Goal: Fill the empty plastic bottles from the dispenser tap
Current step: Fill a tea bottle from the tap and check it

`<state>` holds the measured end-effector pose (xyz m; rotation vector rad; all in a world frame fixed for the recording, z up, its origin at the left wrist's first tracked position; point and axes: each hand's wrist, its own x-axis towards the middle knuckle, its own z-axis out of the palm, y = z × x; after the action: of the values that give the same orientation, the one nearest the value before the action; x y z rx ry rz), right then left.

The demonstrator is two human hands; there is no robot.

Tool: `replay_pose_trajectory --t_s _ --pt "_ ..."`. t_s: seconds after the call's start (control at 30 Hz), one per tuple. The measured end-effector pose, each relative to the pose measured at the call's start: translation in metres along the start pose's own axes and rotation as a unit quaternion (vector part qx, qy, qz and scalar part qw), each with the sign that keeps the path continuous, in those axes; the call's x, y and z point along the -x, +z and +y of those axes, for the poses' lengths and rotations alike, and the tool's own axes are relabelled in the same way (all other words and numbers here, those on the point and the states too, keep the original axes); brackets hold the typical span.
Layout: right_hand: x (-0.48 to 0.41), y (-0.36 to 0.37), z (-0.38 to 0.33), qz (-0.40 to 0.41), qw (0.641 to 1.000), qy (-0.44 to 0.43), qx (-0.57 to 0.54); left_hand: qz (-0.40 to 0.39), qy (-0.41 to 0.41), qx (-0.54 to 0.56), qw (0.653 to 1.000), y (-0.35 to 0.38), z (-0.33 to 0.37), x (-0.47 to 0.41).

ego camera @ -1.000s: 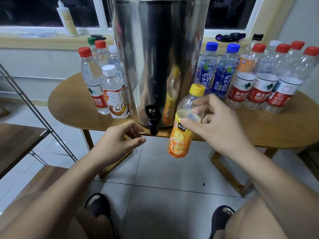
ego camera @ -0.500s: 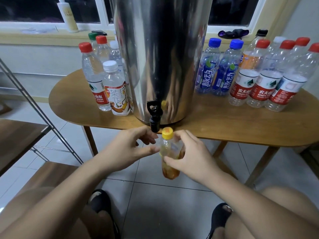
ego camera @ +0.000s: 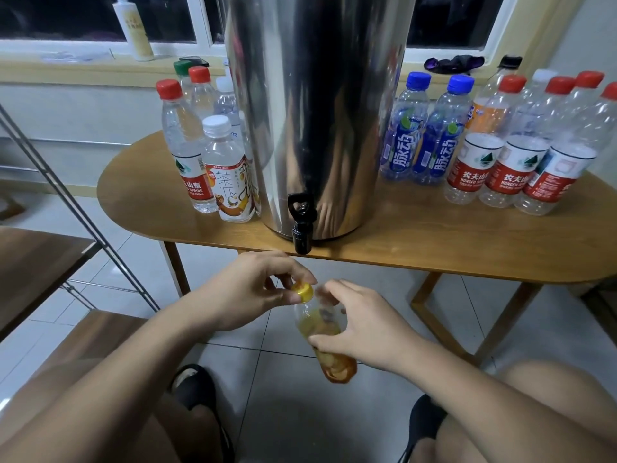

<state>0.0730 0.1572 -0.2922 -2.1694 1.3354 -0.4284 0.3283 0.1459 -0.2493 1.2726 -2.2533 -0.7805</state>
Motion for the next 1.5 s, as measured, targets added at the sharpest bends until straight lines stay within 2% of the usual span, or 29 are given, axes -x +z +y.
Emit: replay_pose_trajectory --t_s 0.13,0.37,0.6,0.67,0.8,0.9,1.07,1.27,1.5 --pt "0.002 0.005 -0.002 -0.020 0.999 0.013 -0.049 -0.012 -0.014 -0.029 0.999 0.001 -0.003 -0.001" --pt "0.003 0.003 -0.003 0.045 0.999 -0.010 -0.012 0.042 -0.033 -0.085 0.995 0.005 0.003 -0.002" --pt "0.003 0.005 -0.004 0.034 0.999 -0.016 0.015 0.031 -0.047 -0.170 0.984 0.011 0.001 -0.003" --pt "0.003 0.005 -0.005 0.027 0.999 -0.015 0.019 0.026 -0.039 -0.152 0.987 0.010 -0.002 -0.004" --pt "0.001 0.002 -0.006 0.023 1.000 0.001 0.021 0.012 -0.009 -0.034 0.999 0.004 -0.007 -0.002" --pt "0.000 0.002 -0.007 0.030 0.999 0.004 0.016 0.011 -0.018 -0.007 1.000 -0.001 -0.009 -0.001" --pt "0.001 0.004 -0.008 0.033 0.999 -0.001 0.007 0.017 -0.032 -0.014 0.999 -0.002 -0.011 -0.003" --pt "0.001 0.005 -0.005 0.035 0.999 -0.002 0.008 0.032 -0.025 -0.095 0.995 0.005 -0.008 -0.005" --pt "0.002 0.005 -0.005 0.027 1.000 0.001 0.016 0.028 -0.060 -0.118 0.991 0.010 -0.003 -0.006"
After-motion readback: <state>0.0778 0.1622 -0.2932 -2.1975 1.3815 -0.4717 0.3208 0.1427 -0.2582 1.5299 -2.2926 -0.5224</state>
